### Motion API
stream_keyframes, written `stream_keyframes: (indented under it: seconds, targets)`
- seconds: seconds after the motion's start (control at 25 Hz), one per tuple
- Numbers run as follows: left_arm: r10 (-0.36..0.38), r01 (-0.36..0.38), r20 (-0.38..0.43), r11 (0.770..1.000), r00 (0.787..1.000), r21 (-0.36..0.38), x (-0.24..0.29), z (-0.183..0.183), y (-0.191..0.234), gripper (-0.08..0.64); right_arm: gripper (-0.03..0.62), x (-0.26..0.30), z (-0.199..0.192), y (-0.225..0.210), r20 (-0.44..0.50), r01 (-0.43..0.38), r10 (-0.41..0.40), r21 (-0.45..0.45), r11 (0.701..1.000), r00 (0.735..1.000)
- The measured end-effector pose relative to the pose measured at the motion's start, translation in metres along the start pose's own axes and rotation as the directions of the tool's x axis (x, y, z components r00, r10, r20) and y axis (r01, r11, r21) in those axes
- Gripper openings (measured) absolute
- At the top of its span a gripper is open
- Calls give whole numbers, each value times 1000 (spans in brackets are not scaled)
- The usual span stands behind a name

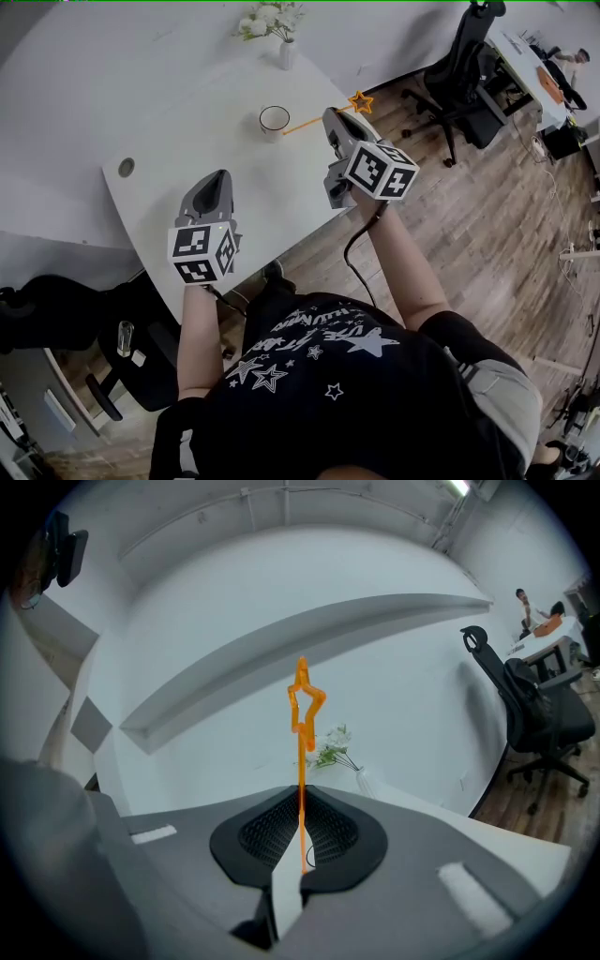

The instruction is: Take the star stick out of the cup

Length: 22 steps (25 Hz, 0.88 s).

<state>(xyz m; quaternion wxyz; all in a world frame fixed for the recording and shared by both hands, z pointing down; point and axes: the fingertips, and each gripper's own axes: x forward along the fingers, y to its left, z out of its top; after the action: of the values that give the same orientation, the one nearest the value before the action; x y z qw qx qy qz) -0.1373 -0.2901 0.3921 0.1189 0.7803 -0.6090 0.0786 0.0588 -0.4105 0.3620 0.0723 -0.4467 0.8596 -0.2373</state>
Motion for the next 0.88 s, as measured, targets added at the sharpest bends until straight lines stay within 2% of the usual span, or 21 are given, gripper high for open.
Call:
stream_keyframes:
  seconds: [0.24, 0.88]
  targets:
    - [16, -15, 18, 998, 1000, -57, -26, -8, -22, 3, 31, -35, -9, 5, -16, -28, 28, -10, 1000, 999]
    - [71, -69, 25, 995, 997, -65, -108, -52, -105, 3, 29, -152, -50, 13, -79, -99, 97, -26, 995, 992]
